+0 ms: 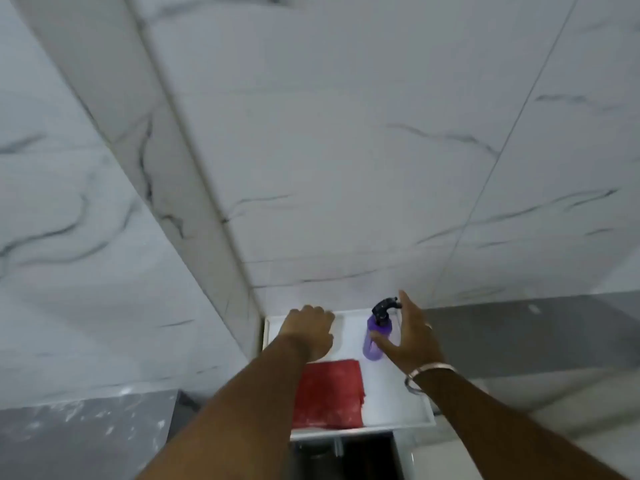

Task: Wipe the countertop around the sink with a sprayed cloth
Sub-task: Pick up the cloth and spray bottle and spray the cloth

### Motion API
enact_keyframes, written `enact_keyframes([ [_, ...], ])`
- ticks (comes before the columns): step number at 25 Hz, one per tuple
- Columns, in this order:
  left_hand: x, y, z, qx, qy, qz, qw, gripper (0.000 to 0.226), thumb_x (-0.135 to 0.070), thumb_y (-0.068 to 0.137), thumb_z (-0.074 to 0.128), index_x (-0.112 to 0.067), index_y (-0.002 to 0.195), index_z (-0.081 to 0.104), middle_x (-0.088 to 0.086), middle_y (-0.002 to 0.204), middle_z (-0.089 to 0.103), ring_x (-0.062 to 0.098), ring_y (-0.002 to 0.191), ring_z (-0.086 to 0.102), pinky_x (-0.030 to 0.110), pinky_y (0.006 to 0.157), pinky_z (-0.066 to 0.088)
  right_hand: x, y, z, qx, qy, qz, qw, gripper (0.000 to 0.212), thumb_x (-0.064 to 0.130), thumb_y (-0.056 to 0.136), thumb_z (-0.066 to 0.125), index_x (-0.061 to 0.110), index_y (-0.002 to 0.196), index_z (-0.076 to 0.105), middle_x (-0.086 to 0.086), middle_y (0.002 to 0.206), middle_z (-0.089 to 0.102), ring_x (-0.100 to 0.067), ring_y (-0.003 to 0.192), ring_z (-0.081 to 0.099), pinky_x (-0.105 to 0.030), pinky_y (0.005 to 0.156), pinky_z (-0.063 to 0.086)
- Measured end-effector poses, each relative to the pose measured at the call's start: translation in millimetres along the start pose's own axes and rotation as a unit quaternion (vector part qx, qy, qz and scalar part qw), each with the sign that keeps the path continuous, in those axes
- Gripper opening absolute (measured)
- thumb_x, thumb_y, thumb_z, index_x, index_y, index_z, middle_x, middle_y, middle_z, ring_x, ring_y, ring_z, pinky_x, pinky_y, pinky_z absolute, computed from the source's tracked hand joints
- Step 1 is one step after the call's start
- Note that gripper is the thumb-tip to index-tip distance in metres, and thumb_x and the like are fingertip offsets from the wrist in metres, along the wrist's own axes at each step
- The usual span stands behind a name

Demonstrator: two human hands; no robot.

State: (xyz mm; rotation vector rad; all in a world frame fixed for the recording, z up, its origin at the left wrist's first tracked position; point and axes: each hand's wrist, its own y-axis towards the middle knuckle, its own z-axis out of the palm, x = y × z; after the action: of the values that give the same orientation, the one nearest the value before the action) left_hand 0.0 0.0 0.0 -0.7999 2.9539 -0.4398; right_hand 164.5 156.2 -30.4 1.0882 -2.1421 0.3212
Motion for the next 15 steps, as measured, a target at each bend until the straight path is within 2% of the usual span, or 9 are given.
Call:
enact_keyframes([
  [1,-3,1,13,0.057,-0.014,-0.012,0.998,0.047,-0.039,0.098,0.049,-0.016,0.139,0.046,0.011,0.135,0.052,0.031,0.123,0.047,0.045,0.1,0.039,1,3,13,-0.015,0.064,0.036,0.997,0.106,0.032,0.074,0.084,0.01,0.154,0.018,-0.016,0.152,0.039,-0.031,0.137,0.04,-0.036,0.111,0.031],
  [3,-7,-2,40,0.122,-0.044,-0.012,0.991,0.051,-0.047,0.096,0.053,-0.016,0.136,0.047,0.011,0.135,0.052,0.031,0.123,0.048,0.046,0.101,0.039,12,9,29,-0.047,0.168,0.081,0.981,0.112,0.019,0.071,0.087,0.016,0.155,0.013,-0.011,0.15,0.038,-0.024,0.132,0.042,-0.024,0.108,0.03],
  [5,-10,-4,64,0.156,-0.067,-0.001,0.985,0.059,-0.056,0.089,0.061,-0.019,0.133,0.048,0.009,0.131,0.054,0.03,0.119,0.05,0.048,0.101,0.038,14,14,45,-0.078,0.222,0.101,0.967,0.112,0.009,0.069,0.088,0.023,0.154,0.016,-0.001,0.141,0.042,-0.014,0.121,0.047,-0.005,0.099,0.033],
  [7,-12,1,74,0.167,-0.078,0.009,0.983,0.072,-0.064,0.079,0.069,-0.022,0.133,0.048,0.006,0.126,0.054,0.029,0.116,0.05,0.051,0.103,0.036,9,16,55,-0.088,0.242,0.095,0.962,0.109,0.003,0.067,0.086,0.032,0.15,0.021,0.012,0.128,0.048,-0.001,0.105,0.056,0.003,0.085,0.038],
  [9,-16,12,78,0.154,-0.072,0.019,0.985,0.079,-0.067,0.071,0.075,-0.021,0.13,0.048,0.006,0.121,0.057,0.028,0.113,0.053,0.051,0.102,0.037,7,21,61,-0.098,0.237,0.094,0.962,0.109,-0.001,0.068,0.084,0.037,0.148,0.022,0.019,0.123,0.05,0.009,0.097,0.06,0.003,0.077,0.041],
  [11,-19,18,81,0.159,-0.084,0.03,0.983,0.075,-0.062,0.07,0.079,-0.019,0.124,0.051,0.006,0.116,0.061,0.028,0.109,0.056,0.048,0.101,0.039,6,24,63,-0.097,0.247,0.104,0.959,0.109,-0.004,0.072,0.081,0.035,0.152,0.017,0.004,0.134,0.051,0.003,0.102,0.061,-0.002,0.082,0.044],
  [13,-14,16,85,0.198,-0.165,0.042,0.965,0.057,-0.051,0.078,0.079,-0.017,0.12,0.059,0.007,0.116,0.064,0.027,0.107,0.06,0.043,0.099,0.046,8,24,52,-0.075,0.283,0.113,0.95,0.11,-0.004,0.077,0.077,0.038,0.153,0.01,-0.012,0.144,0.049,-0.018,0.117,0.06,-0.022,0.099,0.046],
  [14,-8,12,85,0.211,-0.232,0.042,0.949,0.046,-0.044,0.083,0.077,-0.016,0.117,0.064,0.007,0.116,0.064,0.026,0.106,0.061,0.042,0.097,0.049,7,24,45,-0.062,0.298,0.117,0.945,0.109,-0.003,0.08,0.075,0.041,0.152,0.007,-0.016,0.142,0.05,-0.025,0.121,0.058,-0.034,0.104,0.045],
  [15,-1,7,84,0.205,-0.311,0.03,0.927,0.035,-0.037,0.088,0.075,-0.015,0.114,0.067,0.008,0.115,0.065,0.024,0.103,0.063,0.04,0.095,0.052,5,23,36,-0.053,0.31,0.115,0.942,0.106,-0.002,0.082,0.074,0.043,0.151,0.007,-0.017,0.138,0.054,-0.027,0.12,0.058,-0.04,0.105,0.045],
])
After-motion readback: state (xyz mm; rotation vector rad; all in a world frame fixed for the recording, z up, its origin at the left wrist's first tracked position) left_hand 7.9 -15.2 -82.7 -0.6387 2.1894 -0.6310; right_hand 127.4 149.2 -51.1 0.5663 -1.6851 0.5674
